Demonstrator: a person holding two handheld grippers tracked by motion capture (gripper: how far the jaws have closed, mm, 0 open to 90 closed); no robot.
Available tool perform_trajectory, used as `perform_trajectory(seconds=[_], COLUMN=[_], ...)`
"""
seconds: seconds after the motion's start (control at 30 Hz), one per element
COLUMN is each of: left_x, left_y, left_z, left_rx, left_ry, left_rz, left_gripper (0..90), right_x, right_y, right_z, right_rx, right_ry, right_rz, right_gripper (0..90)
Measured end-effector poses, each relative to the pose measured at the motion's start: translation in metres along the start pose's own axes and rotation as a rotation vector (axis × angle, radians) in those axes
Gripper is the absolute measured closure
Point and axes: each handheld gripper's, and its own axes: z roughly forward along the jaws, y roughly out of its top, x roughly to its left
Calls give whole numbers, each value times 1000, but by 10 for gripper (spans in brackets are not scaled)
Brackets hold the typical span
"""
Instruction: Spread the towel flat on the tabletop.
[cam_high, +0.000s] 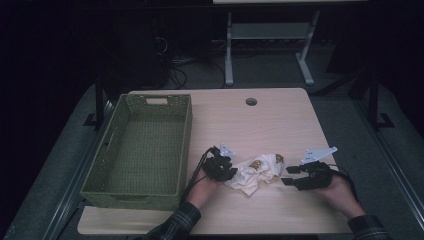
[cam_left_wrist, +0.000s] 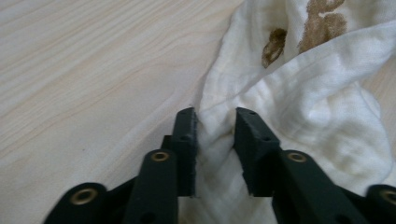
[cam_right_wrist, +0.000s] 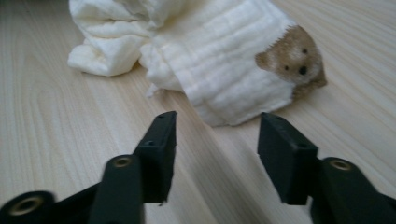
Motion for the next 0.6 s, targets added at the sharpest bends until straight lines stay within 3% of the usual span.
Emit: perform_trajectory(seconds=[0.1,0.3,0.4,0.47,0.5,0.6], left_x=[1,1,1,1,1,1], left_y=[1,2,3,3,4,5], left_z=[0,-2,-4,-5,-6,-11], left_rx=[0,-3,-10,-17,-24,-47], left_ry=[-12,-25,-26,-31,-31,-30], left_rz=[-7,-1,0,-6,-8,-16], left_gripper=[778,818,830,833,832,831], right_x=[5,10,12,10,7,3], right_y=[4,8,10,11,11,11], right_z=[3,10,15,16,15,11], right_rx=[-8,25,42,47,44,38], right_ry=[-10,-33,-41,-42,-38,-23], right_rz=[-28,-59,-64,-60,-32,-8], right_gripper=[552,566,625,717,832,872])
